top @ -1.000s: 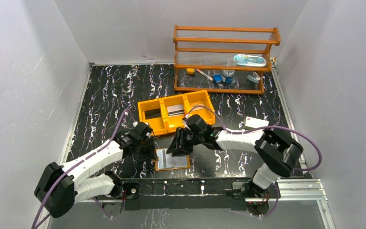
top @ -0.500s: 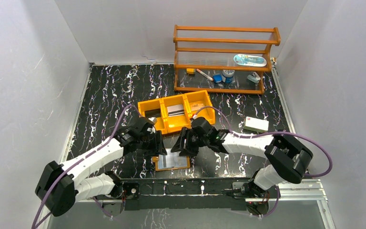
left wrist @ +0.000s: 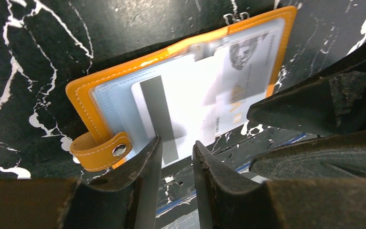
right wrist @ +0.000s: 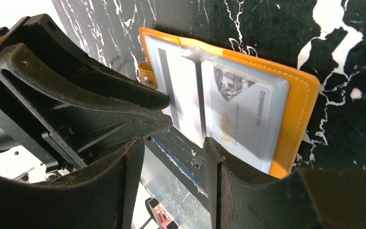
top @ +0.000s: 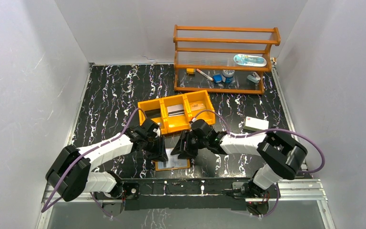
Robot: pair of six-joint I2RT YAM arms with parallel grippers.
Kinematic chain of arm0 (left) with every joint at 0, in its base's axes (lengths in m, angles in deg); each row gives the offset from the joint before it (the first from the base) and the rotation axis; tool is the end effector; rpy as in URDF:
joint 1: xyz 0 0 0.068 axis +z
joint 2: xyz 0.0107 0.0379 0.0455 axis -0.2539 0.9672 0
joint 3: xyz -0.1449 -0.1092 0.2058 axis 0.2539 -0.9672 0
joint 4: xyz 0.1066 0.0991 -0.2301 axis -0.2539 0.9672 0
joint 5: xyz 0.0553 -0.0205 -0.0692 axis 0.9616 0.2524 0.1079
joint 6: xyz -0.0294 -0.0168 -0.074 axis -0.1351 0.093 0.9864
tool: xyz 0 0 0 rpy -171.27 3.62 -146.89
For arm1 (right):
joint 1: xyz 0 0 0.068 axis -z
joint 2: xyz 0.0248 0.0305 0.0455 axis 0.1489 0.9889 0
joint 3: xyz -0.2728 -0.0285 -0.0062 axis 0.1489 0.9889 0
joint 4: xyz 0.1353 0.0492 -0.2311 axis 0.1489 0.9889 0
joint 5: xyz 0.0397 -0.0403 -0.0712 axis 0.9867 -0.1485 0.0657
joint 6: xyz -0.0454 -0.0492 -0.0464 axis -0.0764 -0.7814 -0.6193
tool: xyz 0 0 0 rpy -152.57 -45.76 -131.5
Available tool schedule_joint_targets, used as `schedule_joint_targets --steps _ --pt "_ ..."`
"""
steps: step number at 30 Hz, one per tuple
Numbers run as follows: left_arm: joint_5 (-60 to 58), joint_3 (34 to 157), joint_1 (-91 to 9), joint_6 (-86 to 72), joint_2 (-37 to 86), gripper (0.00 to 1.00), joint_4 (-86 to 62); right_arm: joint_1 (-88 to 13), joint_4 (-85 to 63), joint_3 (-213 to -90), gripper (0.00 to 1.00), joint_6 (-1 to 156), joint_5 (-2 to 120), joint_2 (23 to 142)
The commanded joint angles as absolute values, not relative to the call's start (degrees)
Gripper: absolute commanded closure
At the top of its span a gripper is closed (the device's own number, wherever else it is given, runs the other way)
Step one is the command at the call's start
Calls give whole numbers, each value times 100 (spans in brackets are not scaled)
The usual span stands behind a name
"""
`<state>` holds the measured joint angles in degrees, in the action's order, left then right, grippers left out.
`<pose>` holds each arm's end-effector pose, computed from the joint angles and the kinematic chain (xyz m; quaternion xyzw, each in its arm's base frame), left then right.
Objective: Take the credit cards out of the card holder
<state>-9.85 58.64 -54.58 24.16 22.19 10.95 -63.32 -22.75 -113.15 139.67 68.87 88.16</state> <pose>0.1837 -0.1803 0.1382 0.0171 0.9521 -0.2850 0.1093 0.1724 0.2801 0.1345 0.0460 0.8917 0.4424 0.0833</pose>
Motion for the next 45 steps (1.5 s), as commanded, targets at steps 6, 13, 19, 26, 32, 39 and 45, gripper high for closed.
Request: schedule_joint_targets --steps 6,13,19,26,32,39,45 --pt "-866 5580 -5472 2351 1859 74 1410 -6323 -2891 -11443 45 14017 7332 9346" --pt "-606 5443 -5470 2423 1813 82 1330 -6318 -2915 -11467 52 14023 7381 9596" --pt "-789 5294 -5470 2447 2132 86 1211 -6319 -3062 -11527 58 14032 7517 9805" --pt "-782 5277 -5467 2402 2066 87 1290 -6320 -4084 -11156 71 14588 7693 9971" --pt "-754 5311 -5465 2384 2017 87 1387 -6315 -4281 -11043 87 14604 7650 9925" --pt "-745 5335 -5470 2395 1890 87 1386 -6318 -3877 -11028 96 14445 7493 9763" --pt "-734 5415 -5469 2341 1702 85 1386 -6296 -3580 -10978 95 14340 7410 9582"
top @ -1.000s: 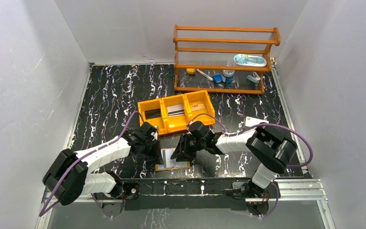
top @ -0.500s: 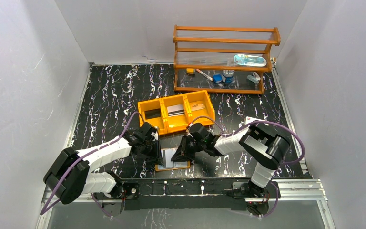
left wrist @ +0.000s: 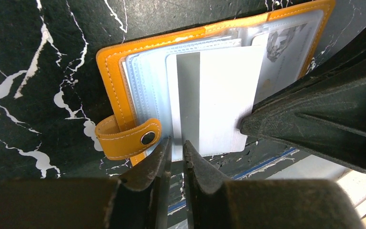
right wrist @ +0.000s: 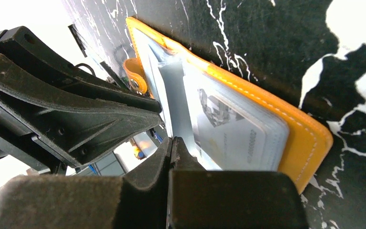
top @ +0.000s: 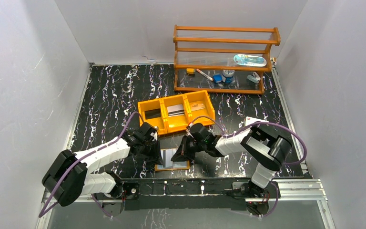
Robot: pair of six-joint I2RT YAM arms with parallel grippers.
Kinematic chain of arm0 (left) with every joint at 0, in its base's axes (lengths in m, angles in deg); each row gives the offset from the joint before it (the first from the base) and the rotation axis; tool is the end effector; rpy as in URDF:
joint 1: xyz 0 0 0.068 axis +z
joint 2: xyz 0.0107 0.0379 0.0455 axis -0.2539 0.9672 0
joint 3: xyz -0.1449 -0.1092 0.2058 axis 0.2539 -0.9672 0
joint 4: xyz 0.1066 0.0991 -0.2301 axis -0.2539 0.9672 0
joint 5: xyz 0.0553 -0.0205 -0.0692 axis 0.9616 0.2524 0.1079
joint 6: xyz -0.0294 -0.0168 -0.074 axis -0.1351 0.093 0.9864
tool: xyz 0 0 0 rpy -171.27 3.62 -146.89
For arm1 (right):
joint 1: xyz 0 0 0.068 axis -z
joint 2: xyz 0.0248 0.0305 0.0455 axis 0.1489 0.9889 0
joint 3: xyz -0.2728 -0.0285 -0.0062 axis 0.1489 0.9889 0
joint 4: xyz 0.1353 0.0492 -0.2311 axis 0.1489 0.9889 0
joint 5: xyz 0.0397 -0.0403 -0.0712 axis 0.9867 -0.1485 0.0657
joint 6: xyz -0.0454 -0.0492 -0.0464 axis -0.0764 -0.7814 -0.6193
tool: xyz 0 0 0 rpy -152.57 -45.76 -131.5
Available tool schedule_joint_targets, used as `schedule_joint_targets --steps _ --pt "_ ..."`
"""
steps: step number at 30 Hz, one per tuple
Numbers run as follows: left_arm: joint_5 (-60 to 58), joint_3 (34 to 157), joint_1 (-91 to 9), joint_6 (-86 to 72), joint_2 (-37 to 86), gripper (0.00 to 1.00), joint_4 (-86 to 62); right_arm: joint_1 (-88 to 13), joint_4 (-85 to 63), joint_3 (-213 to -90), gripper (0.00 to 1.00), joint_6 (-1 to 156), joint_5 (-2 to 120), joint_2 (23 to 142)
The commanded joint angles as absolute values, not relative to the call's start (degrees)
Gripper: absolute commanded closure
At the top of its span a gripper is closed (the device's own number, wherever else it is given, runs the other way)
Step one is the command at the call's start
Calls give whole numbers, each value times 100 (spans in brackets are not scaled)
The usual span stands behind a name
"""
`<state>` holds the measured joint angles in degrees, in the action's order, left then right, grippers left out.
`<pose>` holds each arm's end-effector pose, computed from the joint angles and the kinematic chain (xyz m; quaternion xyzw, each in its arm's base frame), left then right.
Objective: Take the credit cards out of the card holder
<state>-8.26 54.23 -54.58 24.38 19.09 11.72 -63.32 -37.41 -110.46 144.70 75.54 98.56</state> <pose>0.1693 -0.1658 0.1251 0.0090 0.9586 -0.2646 0.1044 0.1703 0.2905 0.0936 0.0555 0.8784 0.4742 0.0217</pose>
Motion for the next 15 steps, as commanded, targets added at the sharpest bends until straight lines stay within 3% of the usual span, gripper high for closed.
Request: schedule_joint_targets --steps 1,11,15 --pt "-723 5435 -5467 2334 1689 85 1390 -6291 -3535 -10976 95 14317 7397 9567" --pt "-526 5694 -5468 2311 1640 86 1439 -6252 -3345 -10941 94 14305 7349 9442" --pt "-595 5971 -5468 2345 1529 81 1382 -6253 -3458 -10929 94 14318 7410 9501"
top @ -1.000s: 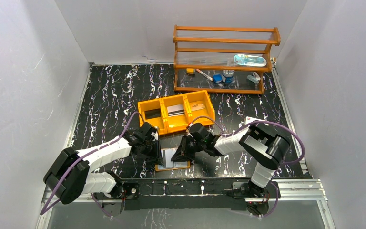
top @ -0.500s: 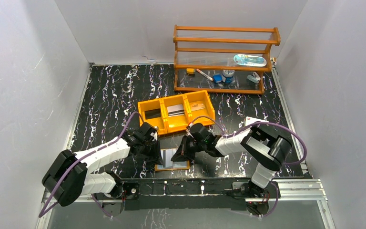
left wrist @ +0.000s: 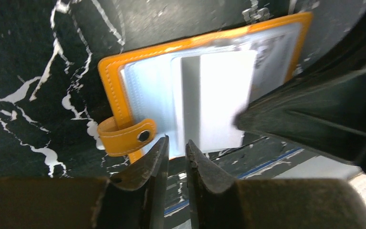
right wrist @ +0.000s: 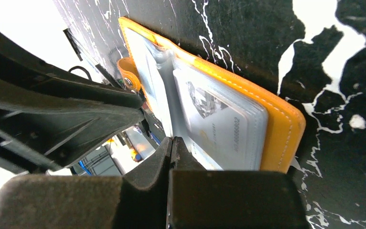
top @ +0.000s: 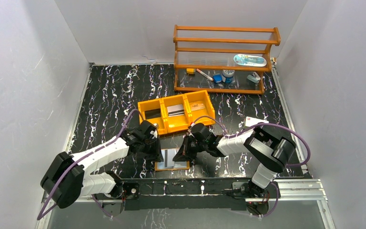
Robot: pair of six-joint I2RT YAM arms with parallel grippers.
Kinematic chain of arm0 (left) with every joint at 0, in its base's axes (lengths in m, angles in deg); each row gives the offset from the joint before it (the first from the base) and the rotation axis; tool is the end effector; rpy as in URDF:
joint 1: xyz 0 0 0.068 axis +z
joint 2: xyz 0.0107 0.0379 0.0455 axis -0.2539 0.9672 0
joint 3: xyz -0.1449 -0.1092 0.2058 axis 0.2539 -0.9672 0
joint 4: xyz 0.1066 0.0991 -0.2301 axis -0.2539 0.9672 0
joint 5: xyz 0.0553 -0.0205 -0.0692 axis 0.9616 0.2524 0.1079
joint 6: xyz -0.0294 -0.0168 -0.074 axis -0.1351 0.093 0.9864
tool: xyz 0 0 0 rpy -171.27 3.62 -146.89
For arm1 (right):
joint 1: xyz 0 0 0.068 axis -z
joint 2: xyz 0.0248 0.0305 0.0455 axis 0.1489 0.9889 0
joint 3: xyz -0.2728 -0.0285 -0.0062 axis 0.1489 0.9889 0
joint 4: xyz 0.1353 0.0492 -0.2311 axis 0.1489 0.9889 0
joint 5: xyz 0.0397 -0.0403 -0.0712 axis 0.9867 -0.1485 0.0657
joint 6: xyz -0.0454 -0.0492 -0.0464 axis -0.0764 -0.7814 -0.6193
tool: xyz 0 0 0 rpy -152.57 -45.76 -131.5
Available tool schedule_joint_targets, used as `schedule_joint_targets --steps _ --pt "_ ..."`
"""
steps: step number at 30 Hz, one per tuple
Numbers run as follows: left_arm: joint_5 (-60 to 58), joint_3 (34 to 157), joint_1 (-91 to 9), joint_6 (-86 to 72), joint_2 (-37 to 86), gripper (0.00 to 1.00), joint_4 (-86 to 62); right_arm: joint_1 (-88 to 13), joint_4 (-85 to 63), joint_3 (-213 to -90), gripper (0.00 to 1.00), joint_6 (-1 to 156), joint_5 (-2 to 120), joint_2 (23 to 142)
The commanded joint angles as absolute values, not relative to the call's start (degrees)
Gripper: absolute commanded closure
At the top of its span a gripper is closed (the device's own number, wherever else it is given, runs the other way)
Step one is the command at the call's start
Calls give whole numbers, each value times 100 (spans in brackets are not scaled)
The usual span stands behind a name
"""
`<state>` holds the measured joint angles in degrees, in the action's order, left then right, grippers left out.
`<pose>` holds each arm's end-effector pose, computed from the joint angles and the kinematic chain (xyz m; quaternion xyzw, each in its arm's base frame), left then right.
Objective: Take the credit cards out of the card holder
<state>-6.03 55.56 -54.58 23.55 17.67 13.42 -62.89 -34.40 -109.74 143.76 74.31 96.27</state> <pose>0.1723 -0.1648 0.1350 0.0120 0.9584 -0.2557 0.1259 0.1697 0.2829 0.0964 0.0596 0.8848 0.4612 0.0304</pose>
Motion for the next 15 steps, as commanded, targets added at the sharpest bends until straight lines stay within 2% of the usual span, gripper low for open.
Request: schedule_joint_targets --steps 1,6,15 --pt "-657 6066 -5465 2330 1515 79 1284 -6247 -3517 -10922 94 14342 7440 9545" --pt "-929 6183 -5468 2294 1677 71 926 -6252 -3727 -10838 94 14428 7508 9634" --pt "-845 5660 -5463 2526 2437 77 800 -6252 -3814 -10815 92 14464 7548 9624"
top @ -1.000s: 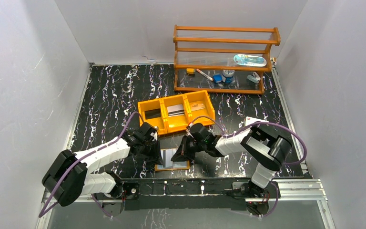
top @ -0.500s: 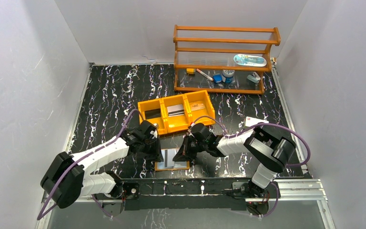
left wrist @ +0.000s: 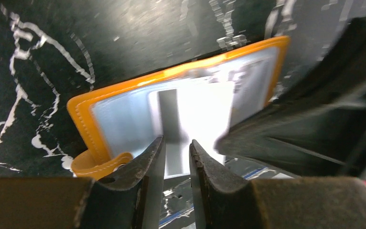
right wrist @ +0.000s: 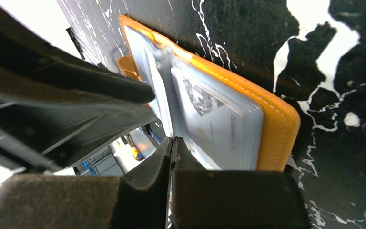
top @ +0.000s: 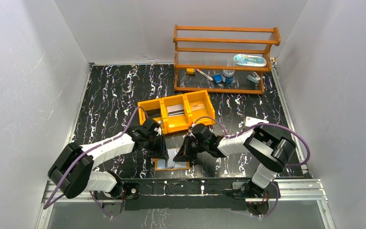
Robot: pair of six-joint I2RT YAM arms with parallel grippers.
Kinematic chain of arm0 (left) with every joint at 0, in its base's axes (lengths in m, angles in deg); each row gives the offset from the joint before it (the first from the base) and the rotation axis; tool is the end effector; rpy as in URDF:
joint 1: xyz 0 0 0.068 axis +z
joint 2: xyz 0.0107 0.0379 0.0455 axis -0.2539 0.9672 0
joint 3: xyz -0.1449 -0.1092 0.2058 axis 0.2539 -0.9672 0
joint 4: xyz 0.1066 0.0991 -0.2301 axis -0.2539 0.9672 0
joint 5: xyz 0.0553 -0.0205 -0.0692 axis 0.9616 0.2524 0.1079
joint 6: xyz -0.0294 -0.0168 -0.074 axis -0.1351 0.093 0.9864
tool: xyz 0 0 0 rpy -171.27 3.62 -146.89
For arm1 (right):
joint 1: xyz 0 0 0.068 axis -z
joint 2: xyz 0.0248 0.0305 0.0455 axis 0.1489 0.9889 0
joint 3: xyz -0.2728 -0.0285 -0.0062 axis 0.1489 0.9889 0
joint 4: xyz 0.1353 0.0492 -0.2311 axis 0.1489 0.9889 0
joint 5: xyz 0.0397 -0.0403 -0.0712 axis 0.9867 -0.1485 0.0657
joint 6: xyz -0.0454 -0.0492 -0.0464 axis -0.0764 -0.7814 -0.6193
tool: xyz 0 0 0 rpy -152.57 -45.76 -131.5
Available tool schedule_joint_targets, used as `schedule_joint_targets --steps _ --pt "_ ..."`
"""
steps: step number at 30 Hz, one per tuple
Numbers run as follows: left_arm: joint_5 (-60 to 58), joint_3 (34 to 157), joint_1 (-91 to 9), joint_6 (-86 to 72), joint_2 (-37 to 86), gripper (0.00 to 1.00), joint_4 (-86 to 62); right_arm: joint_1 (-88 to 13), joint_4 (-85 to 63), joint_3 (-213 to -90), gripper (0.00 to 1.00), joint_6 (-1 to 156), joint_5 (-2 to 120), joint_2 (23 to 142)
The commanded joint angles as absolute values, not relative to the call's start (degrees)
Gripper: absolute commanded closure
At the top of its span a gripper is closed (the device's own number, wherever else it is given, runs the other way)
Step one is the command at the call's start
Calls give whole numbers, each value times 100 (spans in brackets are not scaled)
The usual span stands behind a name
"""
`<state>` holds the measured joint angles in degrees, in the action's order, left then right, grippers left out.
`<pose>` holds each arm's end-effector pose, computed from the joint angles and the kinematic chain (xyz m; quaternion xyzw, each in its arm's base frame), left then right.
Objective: Take the credit cards out of the card holder
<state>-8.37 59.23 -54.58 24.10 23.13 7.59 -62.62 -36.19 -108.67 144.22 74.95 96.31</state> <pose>0.1925 -0.1853 0.1416 0.0176 0.9464 -0.2917 0.1373 0.1688 0.2802 0.0945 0.0612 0.8815 0.4674 0.0277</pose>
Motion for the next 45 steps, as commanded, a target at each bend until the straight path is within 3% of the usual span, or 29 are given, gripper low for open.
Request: schedule_joint_targets --steps 1,8,12,16,20,31,37,45 --pt "-814 5595 -5469 2532 2443 77 798 -6247 -3820 -10815 91 14464 7552 9613" --pt "-530 5343 -5470 2478 2338 78 1057 -6244 -3772 -10777 86 14455 7453 9522" --pt "-591 5273 -5464 2458 2344 78 1037 -6239 -4103 -10754 73 14534 7485 9626" --pt "-630 5264 -5470 2418 2373 79 1026 -6239 -4487 -10807 69 14574 7509 9837" --pt "-646 5267 -5470 2404 2365 80 1026 -6244 -4933 -10834 69 14560 7613 10068" --pt "-639 5227 -5469 2449 2189 80 1050 -6243 -5458 -10465 87 14732 7550 10144" --pt "-642 5258 -5474 2422 2206 81 1070 -6223 -5374 -10364 86 14677 7556 9911" --pt "-657 5295 -5464 2421 2224 81 1070 -6217 -5375 -10451 75 14666 7670 9930"
